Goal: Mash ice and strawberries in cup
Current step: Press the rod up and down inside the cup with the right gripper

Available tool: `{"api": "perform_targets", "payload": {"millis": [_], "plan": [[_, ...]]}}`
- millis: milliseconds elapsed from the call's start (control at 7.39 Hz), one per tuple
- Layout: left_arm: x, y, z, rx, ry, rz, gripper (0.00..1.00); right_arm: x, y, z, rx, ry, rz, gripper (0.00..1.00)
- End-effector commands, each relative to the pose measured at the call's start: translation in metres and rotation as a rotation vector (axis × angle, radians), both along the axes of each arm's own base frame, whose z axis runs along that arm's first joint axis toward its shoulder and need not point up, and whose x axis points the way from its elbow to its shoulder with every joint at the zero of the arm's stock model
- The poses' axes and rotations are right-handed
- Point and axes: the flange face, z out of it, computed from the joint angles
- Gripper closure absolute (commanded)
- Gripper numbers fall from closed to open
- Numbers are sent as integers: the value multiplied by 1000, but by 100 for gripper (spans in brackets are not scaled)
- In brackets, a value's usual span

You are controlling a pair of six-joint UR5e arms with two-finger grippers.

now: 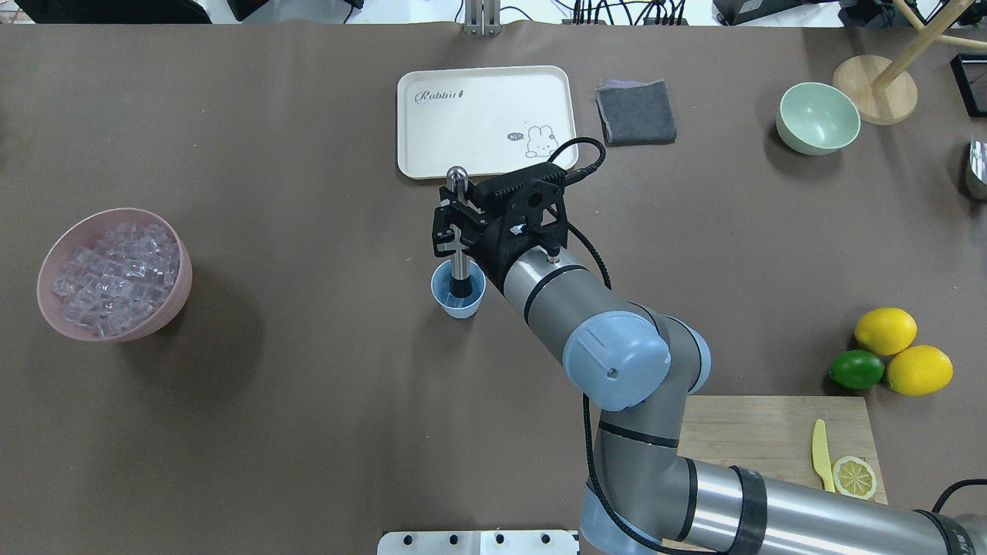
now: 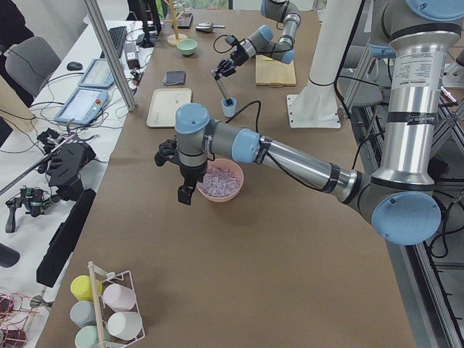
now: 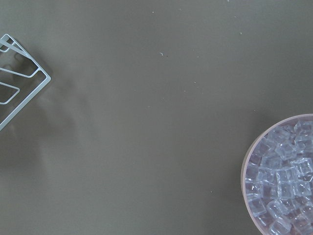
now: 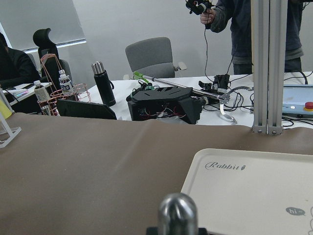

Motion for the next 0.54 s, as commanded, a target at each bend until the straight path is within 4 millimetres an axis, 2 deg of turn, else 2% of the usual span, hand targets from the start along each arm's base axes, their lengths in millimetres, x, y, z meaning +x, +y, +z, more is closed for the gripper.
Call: {"api": "perform_targets", "payload": {"millis": [0, 135, 406], "plan": [[0, 0, 0, 0, 0, 0, 3, -4, 1, -1, 0, 0, -9, 100], [0, 0, -1, 2, 0, 0, 3, 3, 3, -13, 10, -21, -9, 100], [0, 0, 1, -1, 0, 0, 3, 37, 1, -41, 38, -52, -18, 100]]}}
